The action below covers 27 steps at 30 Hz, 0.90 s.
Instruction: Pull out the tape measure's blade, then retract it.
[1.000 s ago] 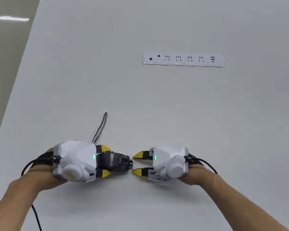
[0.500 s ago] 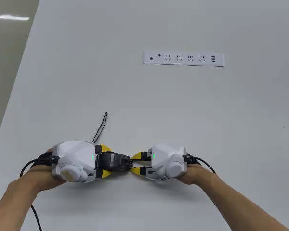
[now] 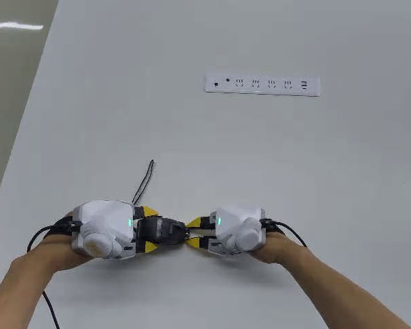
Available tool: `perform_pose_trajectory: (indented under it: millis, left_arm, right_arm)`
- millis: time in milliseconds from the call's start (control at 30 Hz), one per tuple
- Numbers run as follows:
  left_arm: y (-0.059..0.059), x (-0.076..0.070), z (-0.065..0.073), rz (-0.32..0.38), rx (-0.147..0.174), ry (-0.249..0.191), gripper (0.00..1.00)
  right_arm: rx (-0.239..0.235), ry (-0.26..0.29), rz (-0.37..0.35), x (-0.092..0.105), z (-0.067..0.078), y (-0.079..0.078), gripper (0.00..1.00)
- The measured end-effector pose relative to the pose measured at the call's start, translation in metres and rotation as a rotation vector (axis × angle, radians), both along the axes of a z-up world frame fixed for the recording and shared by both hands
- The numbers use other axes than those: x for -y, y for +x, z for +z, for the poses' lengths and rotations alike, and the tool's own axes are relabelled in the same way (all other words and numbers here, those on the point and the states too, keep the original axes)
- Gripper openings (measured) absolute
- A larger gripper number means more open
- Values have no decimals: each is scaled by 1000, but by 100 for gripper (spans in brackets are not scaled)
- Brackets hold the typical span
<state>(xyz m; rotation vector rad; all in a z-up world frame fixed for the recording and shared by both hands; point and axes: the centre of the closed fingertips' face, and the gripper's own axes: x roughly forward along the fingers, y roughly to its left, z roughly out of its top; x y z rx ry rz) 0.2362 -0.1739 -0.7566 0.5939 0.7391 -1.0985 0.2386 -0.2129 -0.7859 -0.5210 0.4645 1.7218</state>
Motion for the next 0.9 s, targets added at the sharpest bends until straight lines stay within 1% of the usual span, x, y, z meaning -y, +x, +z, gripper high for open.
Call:
perform_pose_trajectory:
  millis: [400,900]
  left_arm:
    - [0,-1,0,4,1,3,29]
    - [-2,-2,0,7,-3,5,29]
  right_arm:
    - [0,0,1,1,2,0,11]
    - [-12,1,-2,1,5,-1,10]
